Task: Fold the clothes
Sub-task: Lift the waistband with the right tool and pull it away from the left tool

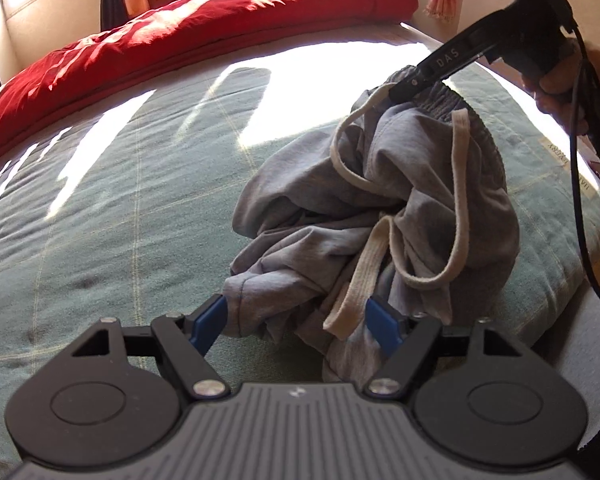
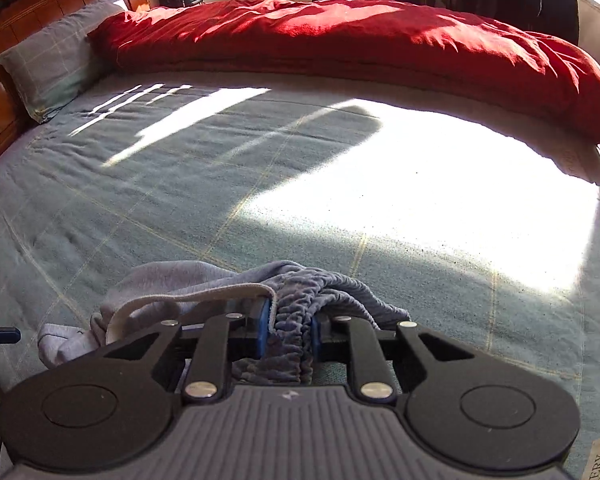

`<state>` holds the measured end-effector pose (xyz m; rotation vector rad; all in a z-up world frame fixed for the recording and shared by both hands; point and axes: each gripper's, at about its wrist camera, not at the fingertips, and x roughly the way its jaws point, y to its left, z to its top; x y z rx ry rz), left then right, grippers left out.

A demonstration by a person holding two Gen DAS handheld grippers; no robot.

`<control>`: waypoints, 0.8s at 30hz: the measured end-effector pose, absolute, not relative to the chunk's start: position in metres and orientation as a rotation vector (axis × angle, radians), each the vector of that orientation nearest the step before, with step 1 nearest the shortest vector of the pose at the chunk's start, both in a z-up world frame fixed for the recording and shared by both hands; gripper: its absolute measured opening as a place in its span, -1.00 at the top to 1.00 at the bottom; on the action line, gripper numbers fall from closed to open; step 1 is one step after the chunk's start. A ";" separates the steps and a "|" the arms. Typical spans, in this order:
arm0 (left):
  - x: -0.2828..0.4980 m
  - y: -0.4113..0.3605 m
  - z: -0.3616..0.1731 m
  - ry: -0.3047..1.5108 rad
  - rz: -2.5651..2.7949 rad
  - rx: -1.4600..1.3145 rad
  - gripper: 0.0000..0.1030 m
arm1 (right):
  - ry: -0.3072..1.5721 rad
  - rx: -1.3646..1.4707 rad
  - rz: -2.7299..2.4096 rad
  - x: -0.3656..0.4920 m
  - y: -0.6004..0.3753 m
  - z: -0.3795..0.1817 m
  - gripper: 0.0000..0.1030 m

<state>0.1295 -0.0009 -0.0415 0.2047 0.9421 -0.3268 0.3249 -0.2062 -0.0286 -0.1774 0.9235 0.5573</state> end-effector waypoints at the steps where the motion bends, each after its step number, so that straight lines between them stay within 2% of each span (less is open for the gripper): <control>1: 0.131 0.001 -0.042 0.946 -0.322 0.201 -0.48 | 0.911 -0.189 0.548 0.330 -0.206 -0.025 0.56; 10: 0.145 0.017 -0.055 0.986 -0.273 0.160 -0.48 | 0.830 -0.358 0.444 0.384 -0.201 -0.012 0.56; 24: 0.174 0.043 -0.081 1.049 -0.219 0.108 -0.48 | 0.829 -0.567 0.239 0.487 -0.199 -0.038 0.56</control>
